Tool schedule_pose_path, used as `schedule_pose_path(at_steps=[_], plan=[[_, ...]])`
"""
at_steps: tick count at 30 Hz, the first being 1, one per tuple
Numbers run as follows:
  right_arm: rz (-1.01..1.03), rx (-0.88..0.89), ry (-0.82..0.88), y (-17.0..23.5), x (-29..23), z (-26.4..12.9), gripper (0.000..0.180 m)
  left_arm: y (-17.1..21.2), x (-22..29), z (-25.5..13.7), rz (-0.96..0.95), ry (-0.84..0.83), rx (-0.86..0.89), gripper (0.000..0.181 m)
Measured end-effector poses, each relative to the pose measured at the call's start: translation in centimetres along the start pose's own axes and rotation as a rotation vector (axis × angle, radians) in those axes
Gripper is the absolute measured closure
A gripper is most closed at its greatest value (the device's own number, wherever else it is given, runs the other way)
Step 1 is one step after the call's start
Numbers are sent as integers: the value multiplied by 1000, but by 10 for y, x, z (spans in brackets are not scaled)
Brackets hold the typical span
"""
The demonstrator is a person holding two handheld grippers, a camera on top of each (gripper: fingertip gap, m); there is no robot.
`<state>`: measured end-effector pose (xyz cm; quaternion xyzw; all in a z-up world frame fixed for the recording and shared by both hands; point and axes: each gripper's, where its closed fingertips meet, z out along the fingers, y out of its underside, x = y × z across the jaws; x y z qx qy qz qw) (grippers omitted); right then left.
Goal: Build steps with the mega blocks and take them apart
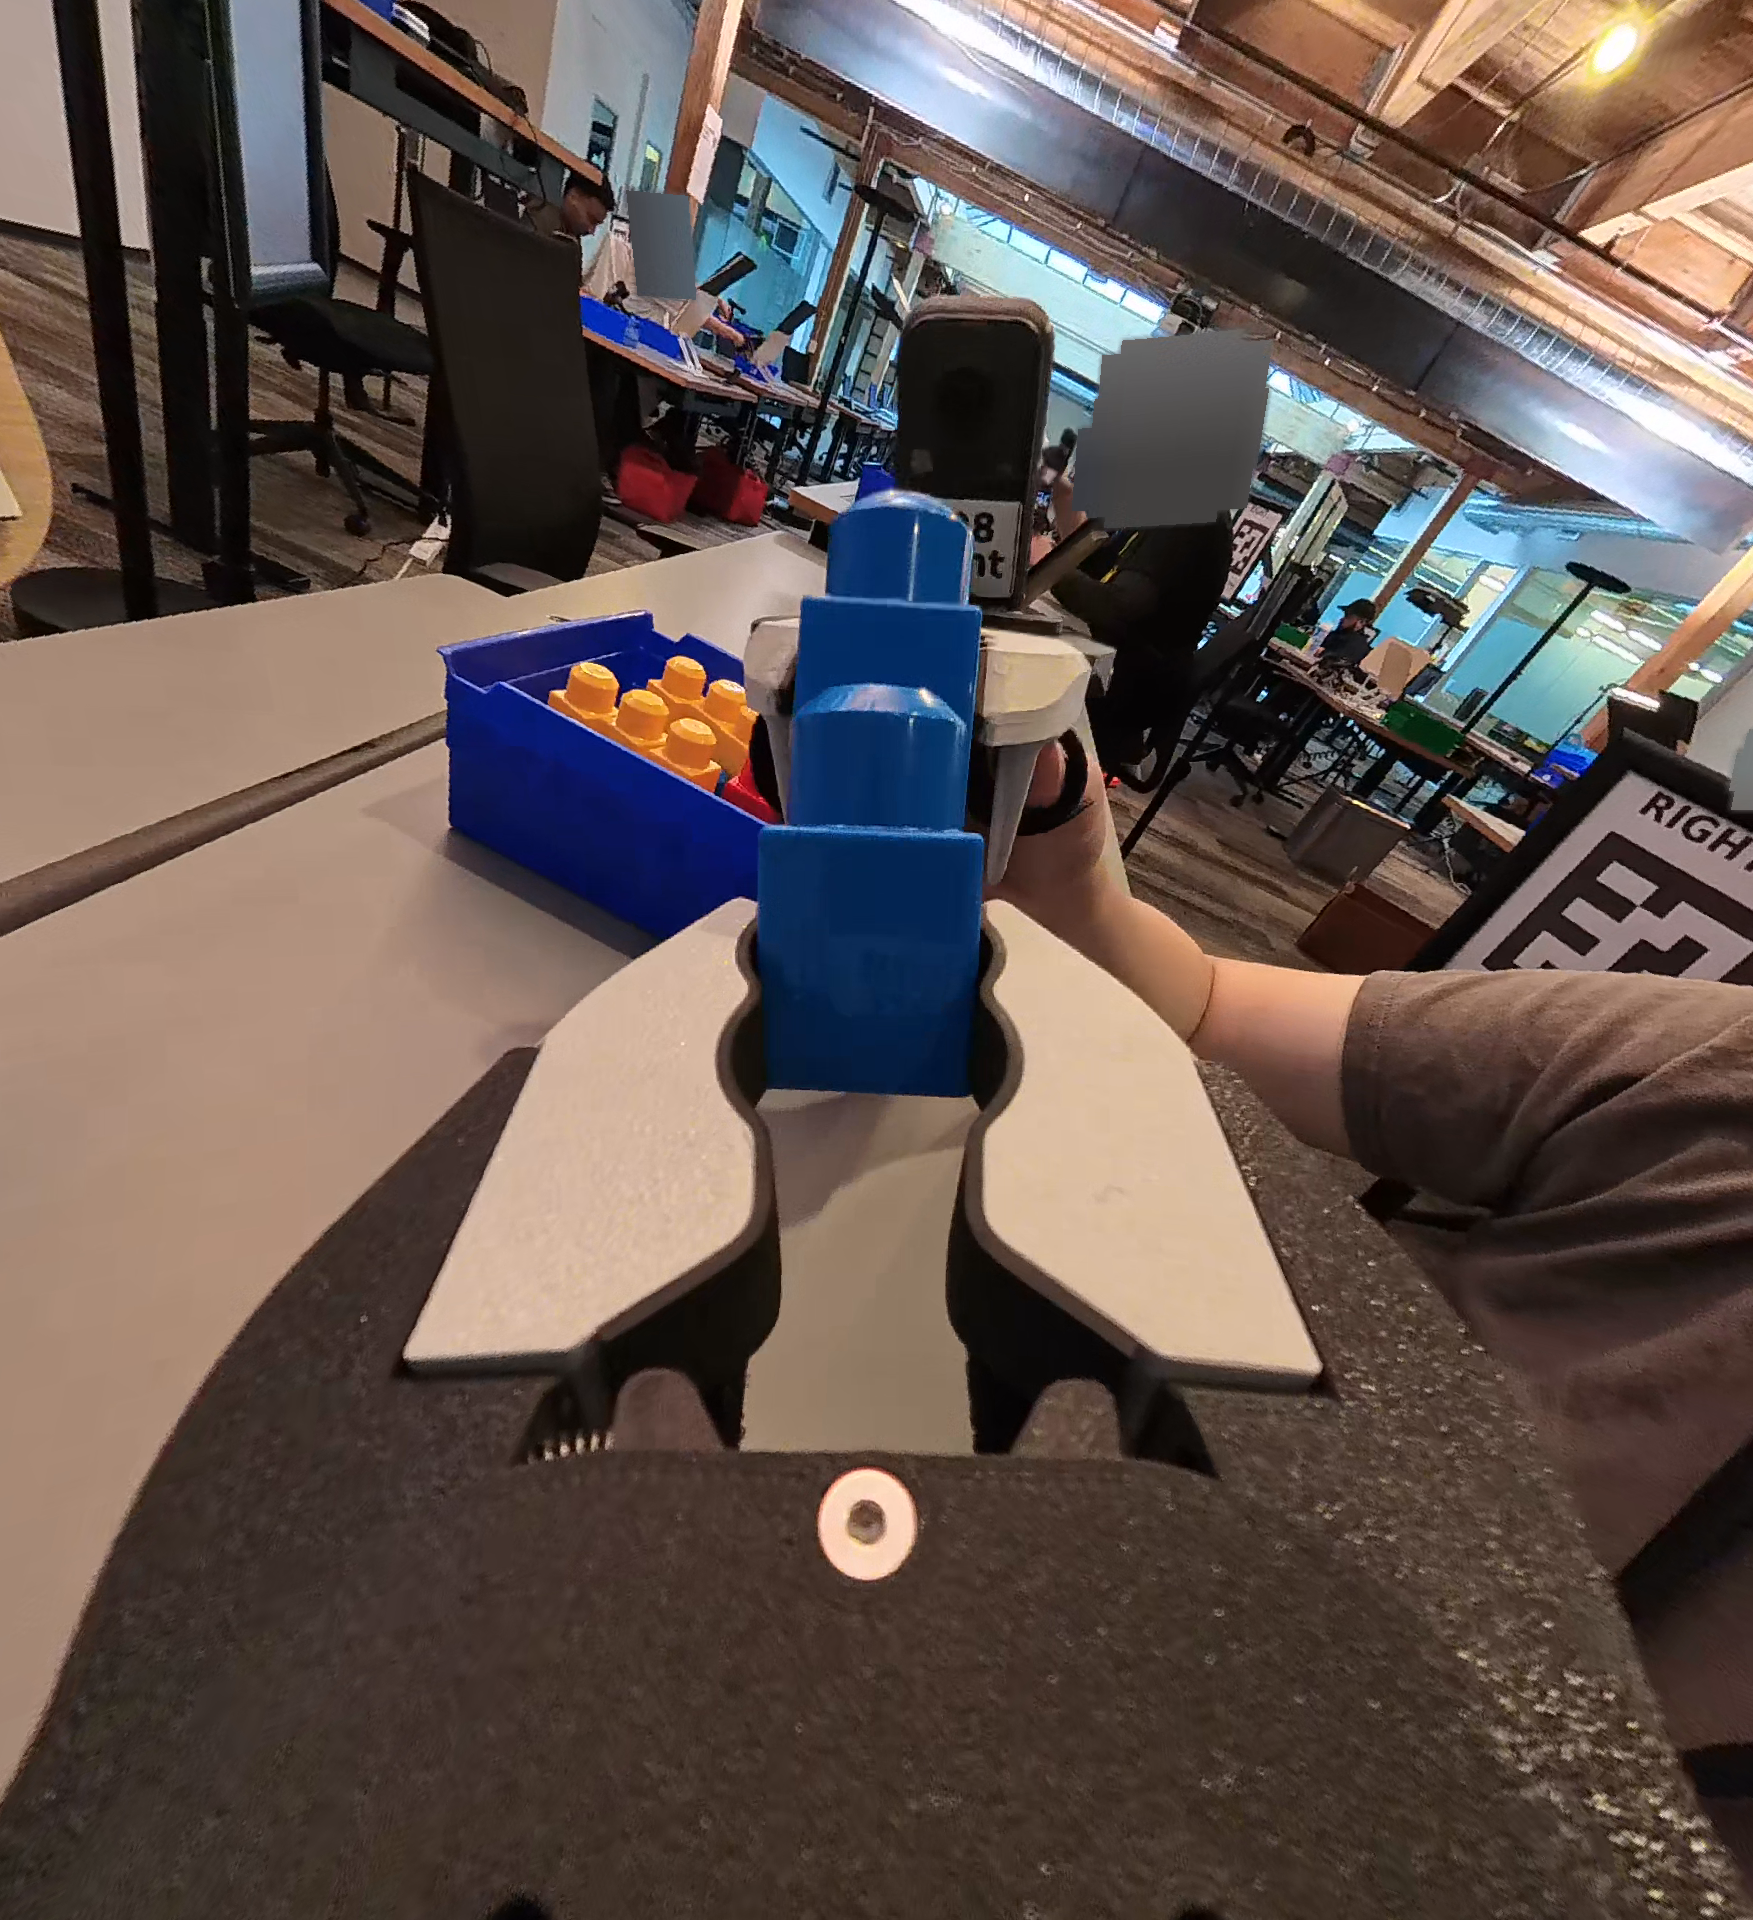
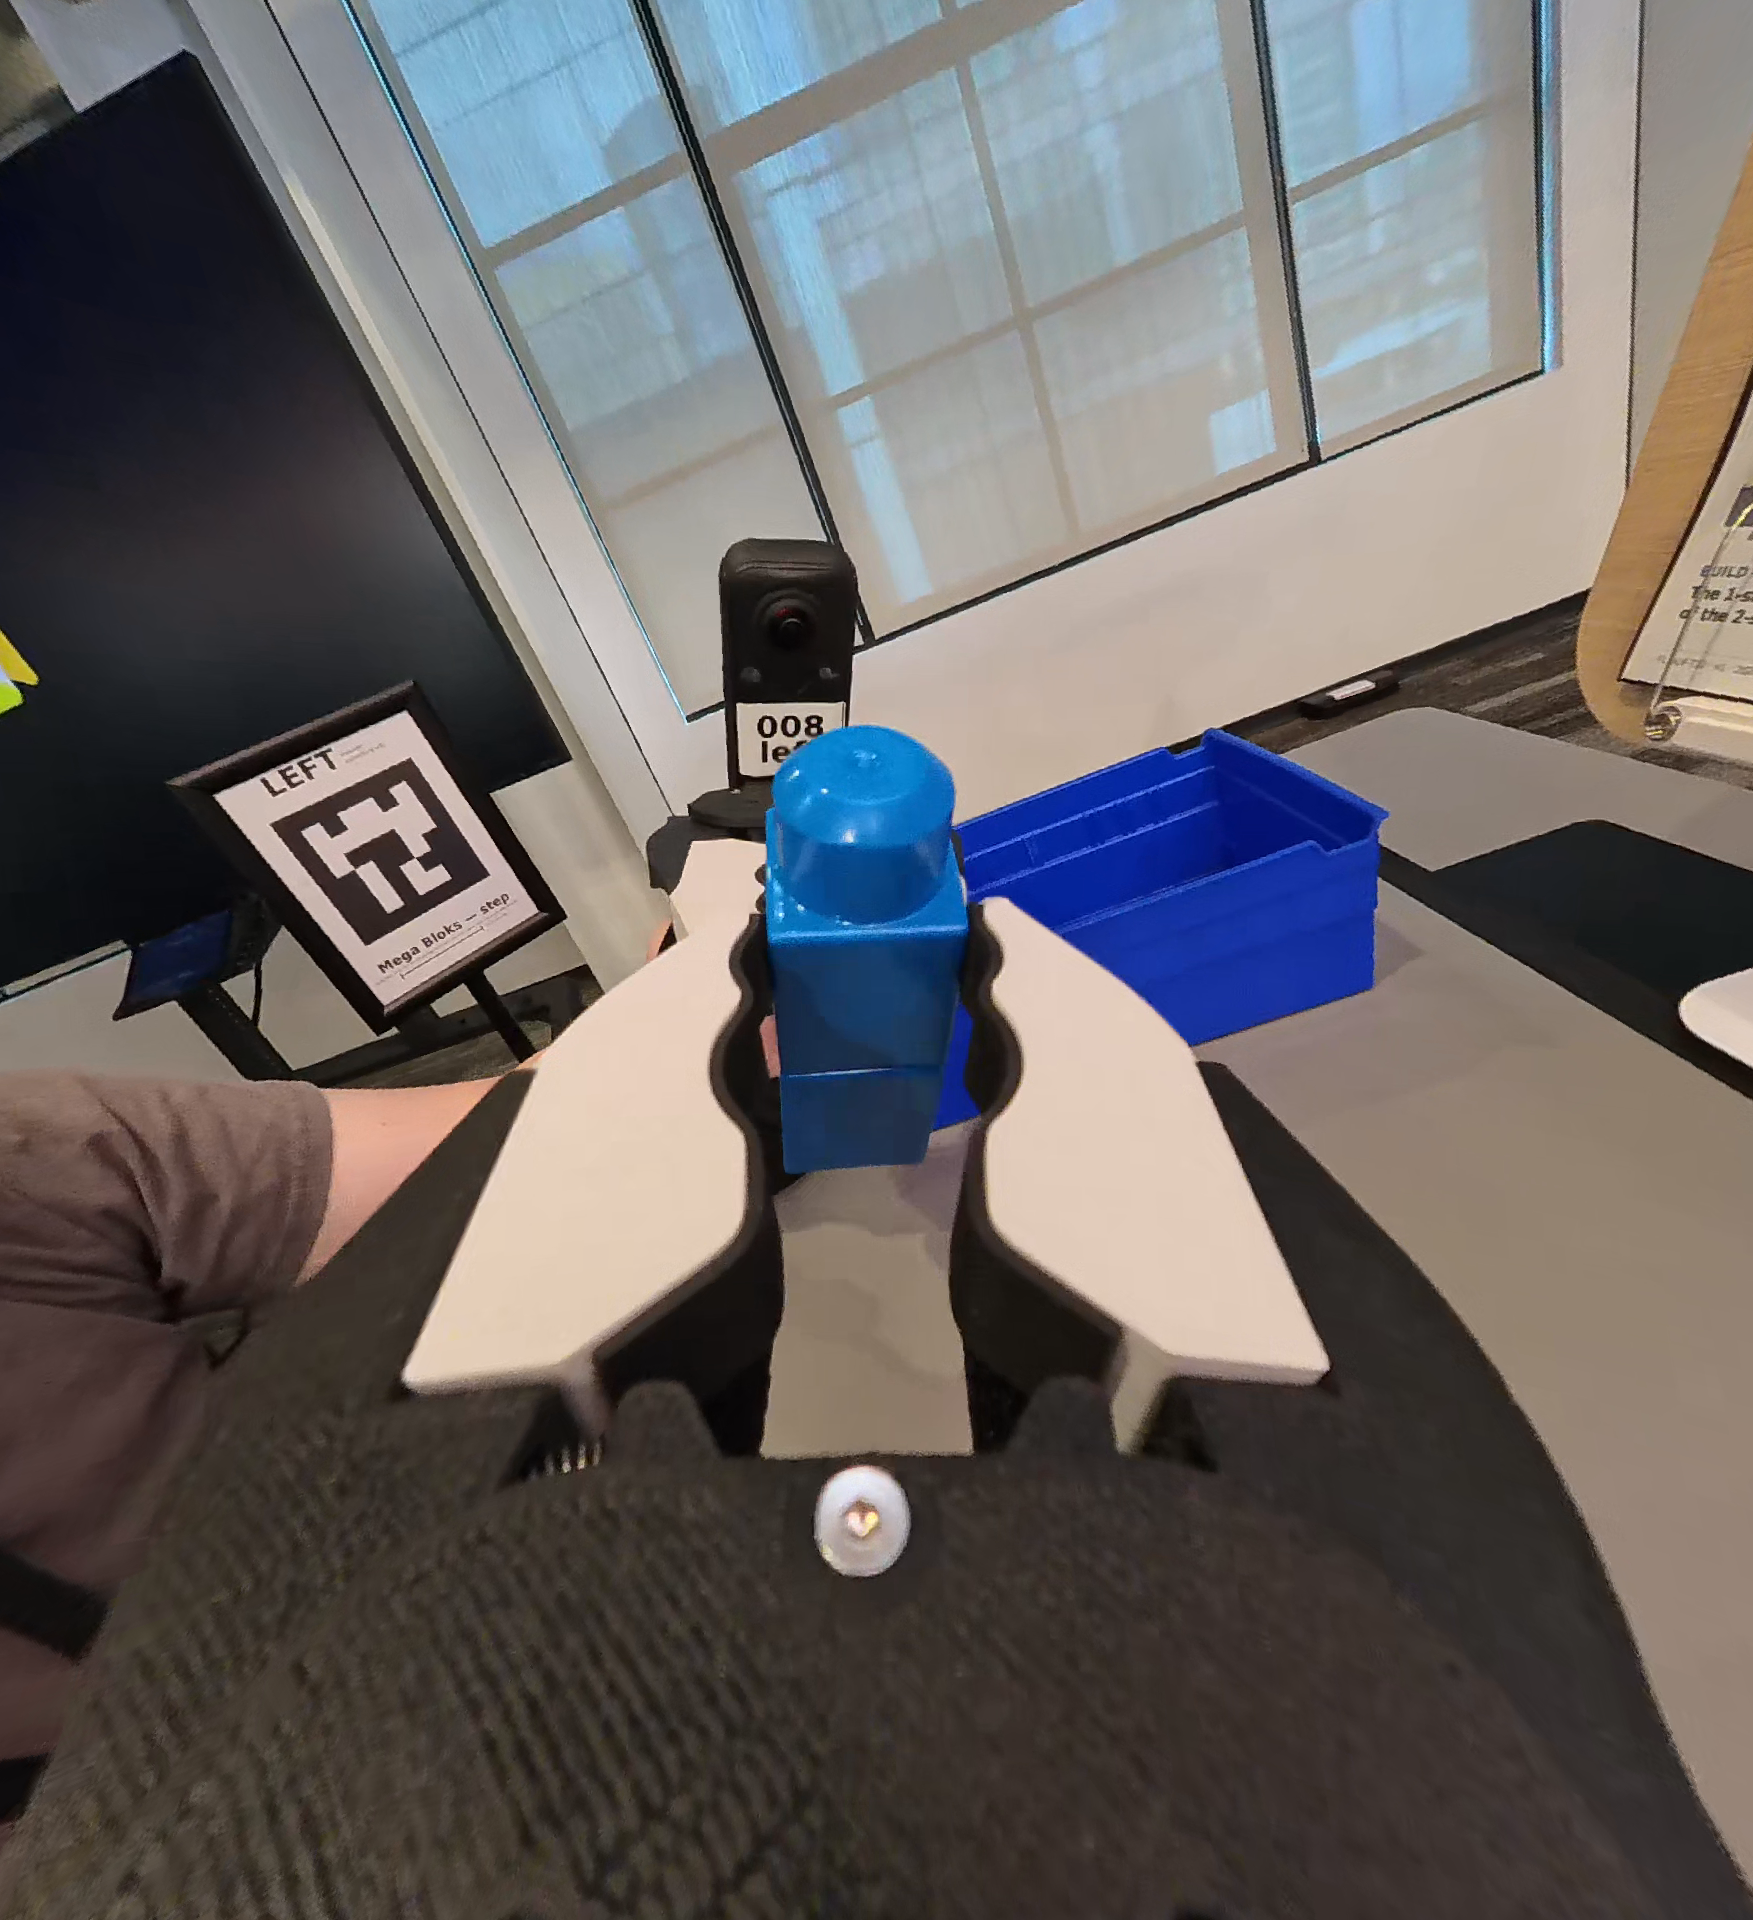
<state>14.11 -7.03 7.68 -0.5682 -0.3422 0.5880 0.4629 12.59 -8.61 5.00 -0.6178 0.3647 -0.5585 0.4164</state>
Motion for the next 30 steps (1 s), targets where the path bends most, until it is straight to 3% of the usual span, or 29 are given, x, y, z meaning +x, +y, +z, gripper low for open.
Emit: schedule_pose_path(at_steps=[24, 30], plan=[[-48, -6, -80, 1, -12, 1, 143, 2, 10, -2, 50, 38, -45, 145], [-58, -32, 7, -1, -8, 2, 143, -1, 7, -1, 57, 5, -36, 145]])
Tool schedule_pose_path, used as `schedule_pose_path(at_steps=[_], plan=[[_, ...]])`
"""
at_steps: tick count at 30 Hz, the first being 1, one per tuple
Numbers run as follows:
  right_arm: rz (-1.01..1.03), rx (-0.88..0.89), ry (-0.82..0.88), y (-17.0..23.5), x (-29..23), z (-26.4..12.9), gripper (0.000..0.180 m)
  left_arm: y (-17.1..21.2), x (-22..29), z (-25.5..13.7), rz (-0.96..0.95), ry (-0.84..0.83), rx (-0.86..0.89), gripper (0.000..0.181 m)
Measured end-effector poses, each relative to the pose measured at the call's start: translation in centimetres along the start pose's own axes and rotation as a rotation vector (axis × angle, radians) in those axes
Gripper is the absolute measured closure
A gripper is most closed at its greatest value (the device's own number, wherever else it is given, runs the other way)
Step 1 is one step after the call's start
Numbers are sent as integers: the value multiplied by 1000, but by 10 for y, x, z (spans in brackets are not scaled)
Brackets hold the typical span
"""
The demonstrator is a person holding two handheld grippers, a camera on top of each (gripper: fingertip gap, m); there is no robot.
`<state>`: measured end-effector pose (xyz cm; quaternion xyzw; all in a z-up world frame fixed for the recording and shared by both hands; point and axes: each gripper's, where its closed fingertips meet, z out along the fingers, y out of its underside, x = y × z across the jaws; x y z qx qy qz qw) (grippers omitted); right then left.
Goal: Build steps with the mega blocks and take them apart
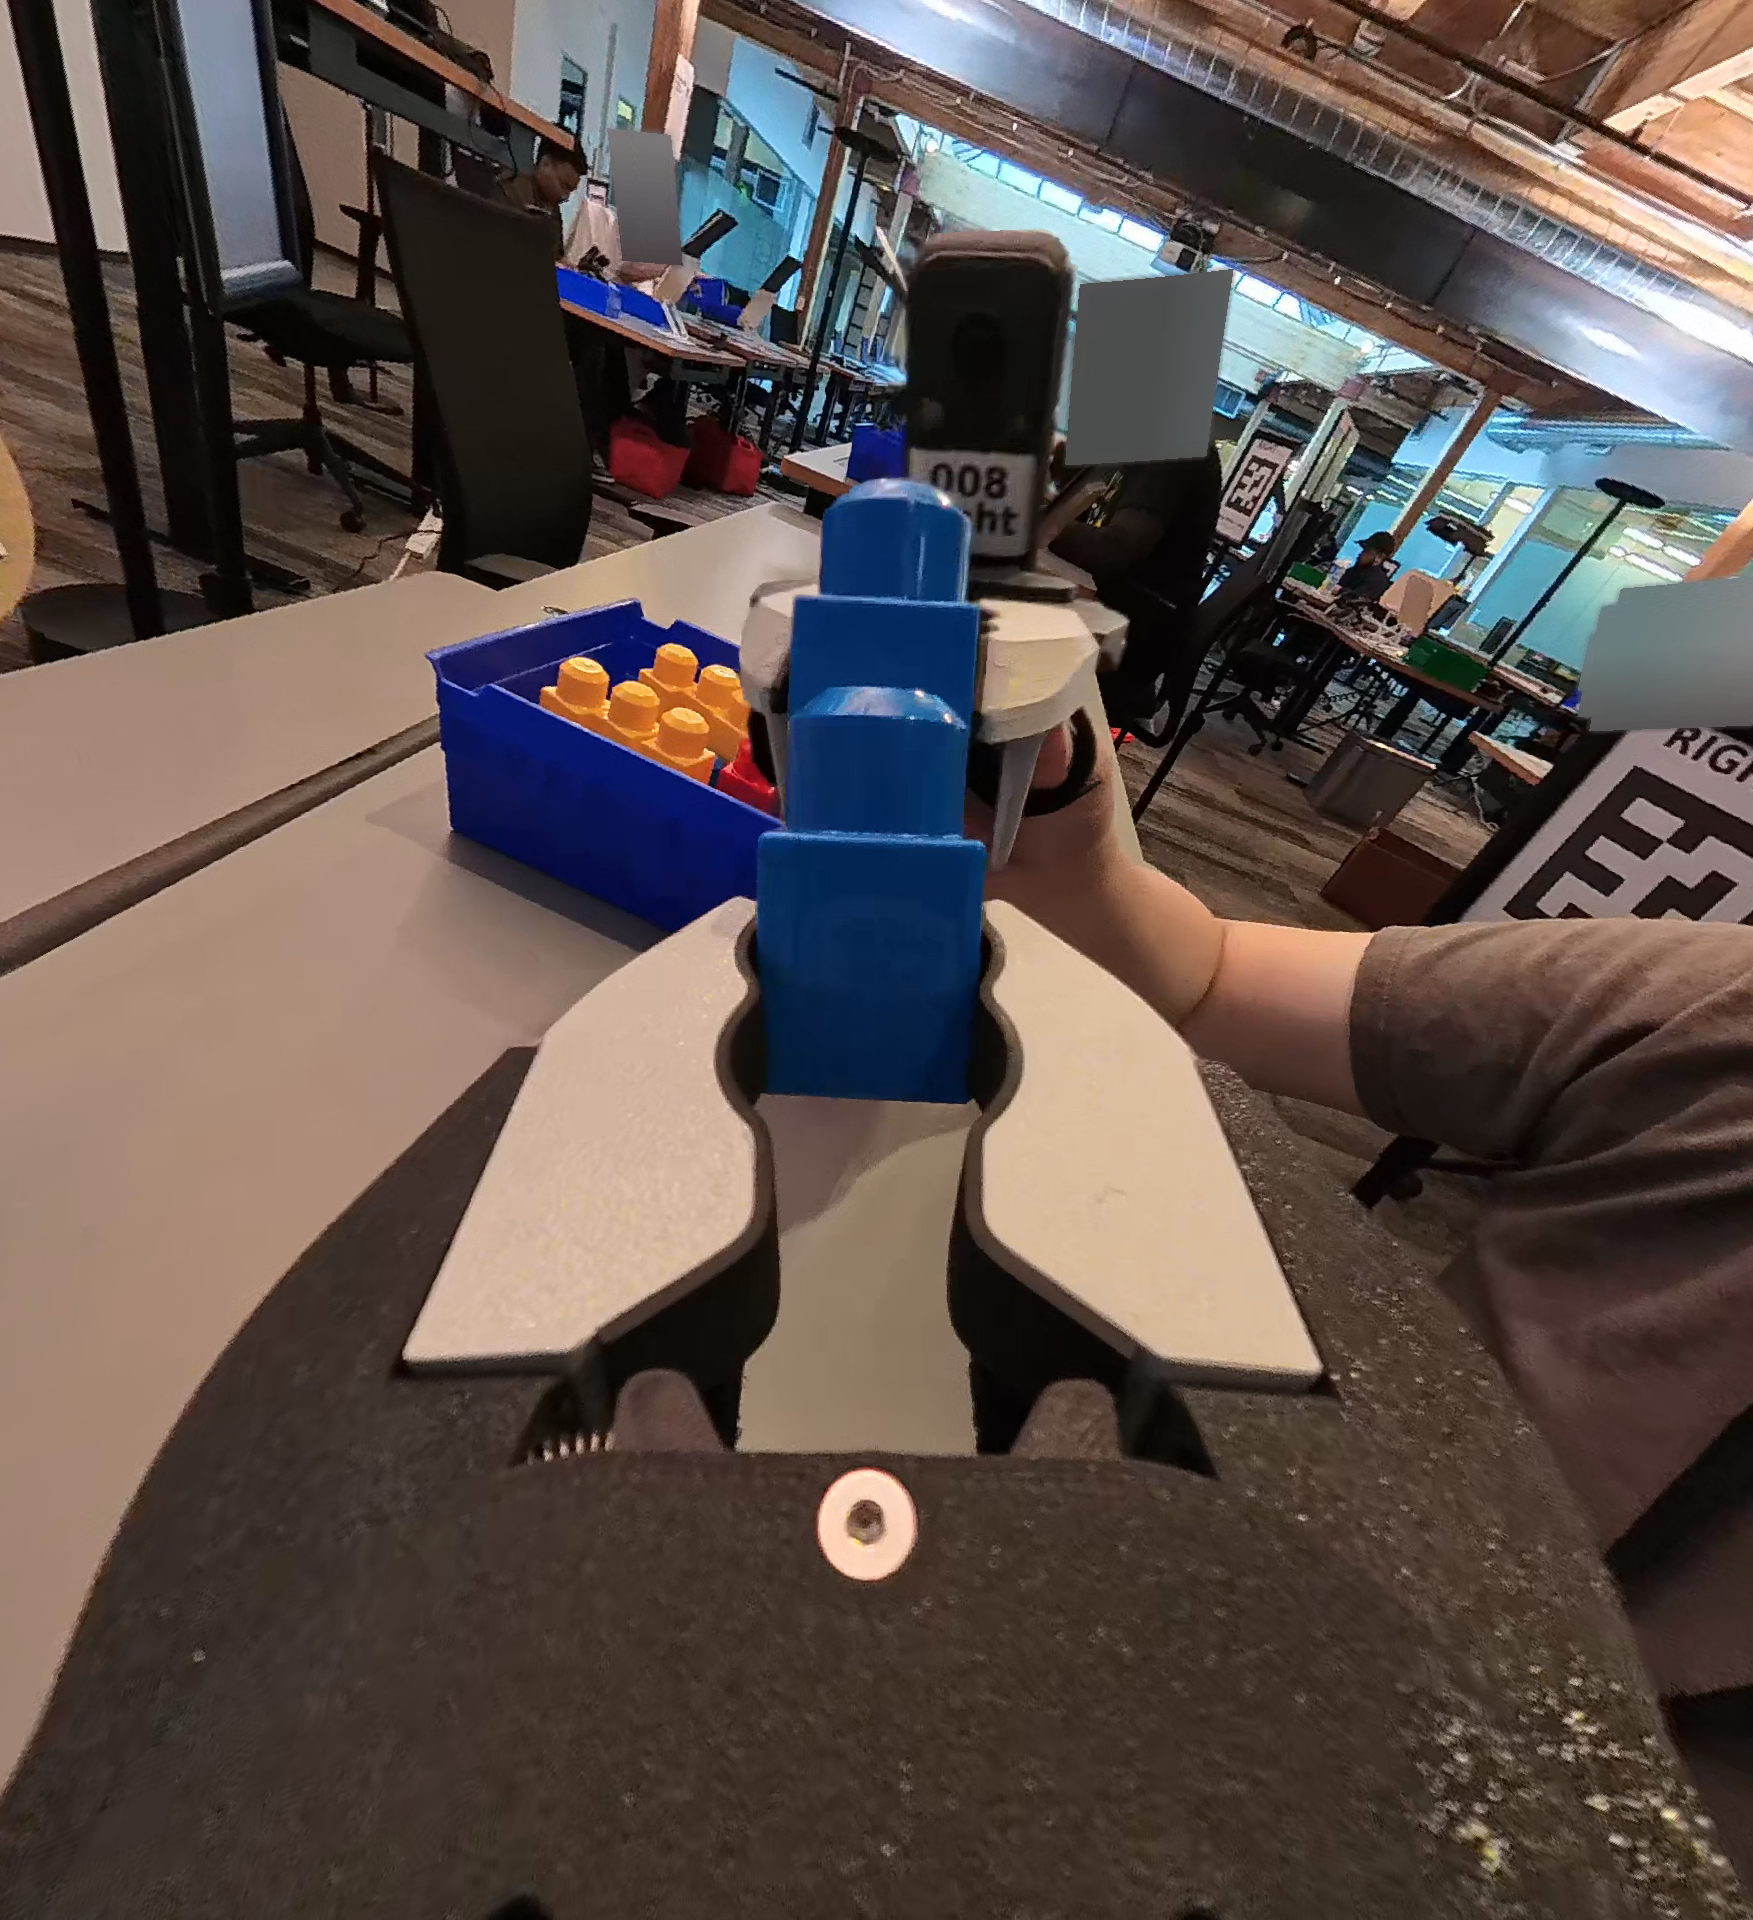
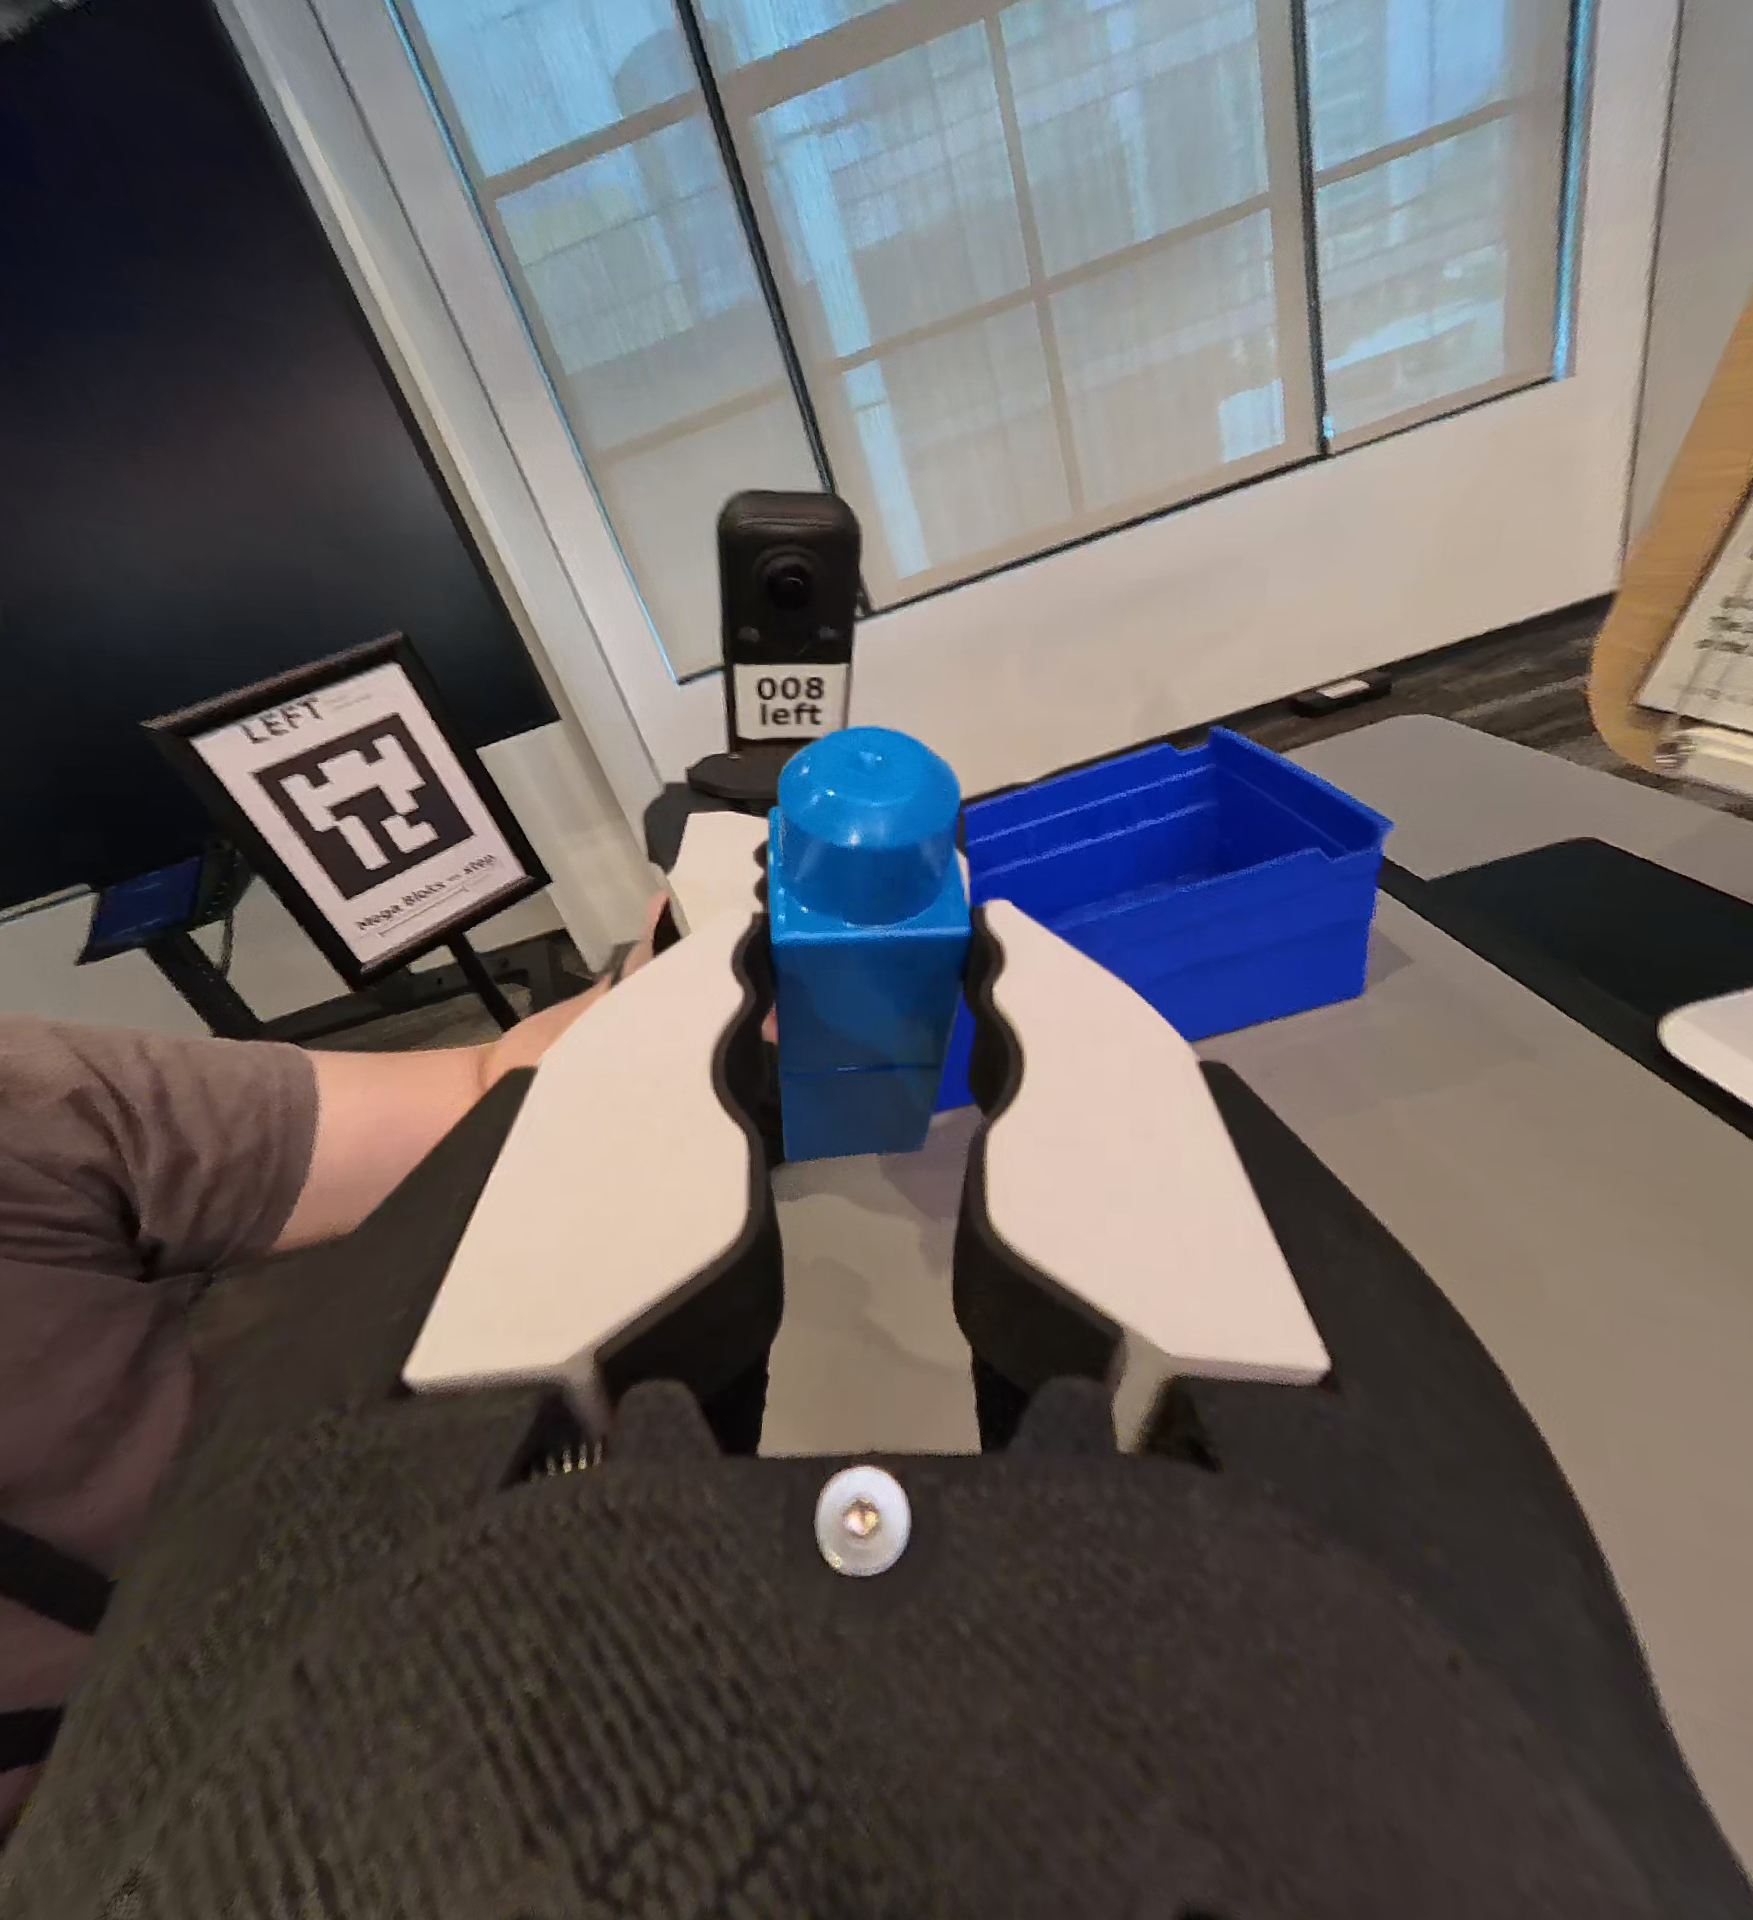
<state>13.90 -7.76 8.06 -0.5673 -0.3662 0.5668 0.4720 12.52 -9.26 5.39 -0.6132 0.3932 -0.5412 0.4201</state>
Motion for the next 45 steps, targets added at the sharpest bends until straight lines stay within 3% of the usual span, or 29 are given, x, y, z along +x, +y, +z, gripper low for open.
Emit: schedule_pose_path(at_steps=[9, 13, 15, 20, 25, 34, 35, 37, 45], plan=[[61, 14, 17, -3, -5, 1, 143, -3, 7, -2, -86, 39, -8, 146], [142, -1, -14, -11, -19, -1, 143, -11, 21, -4, -229, 201, 45, 145], [136, 59, 21, -28, -19, -11, 133, -21, 23, -11, -323, 290, 125, 145], [79, 169, 130, -59, -14, -40, 132, -38, 18, -27, -479, 447, 270, 145], [86, 115, 132, -47, -15, -31, 132, -36, 22, -21, -413, 416, 259, 145], [89, 16, 119, -17, -12, -5, 120, -12, 21, 4, -115, 126, 85, 145], [86, 10, 103, -16, -14, -4, 122, -12, 21, 5, -96, 109, 76, 145], [84, 6, 52, -14, -21, -3, 143, -12, 23, 5, -85, 100, 80, 145], [58, 27, 20, -15, -23, -3, 143, -11, 26, 7, -110, 111, 80, 146]])
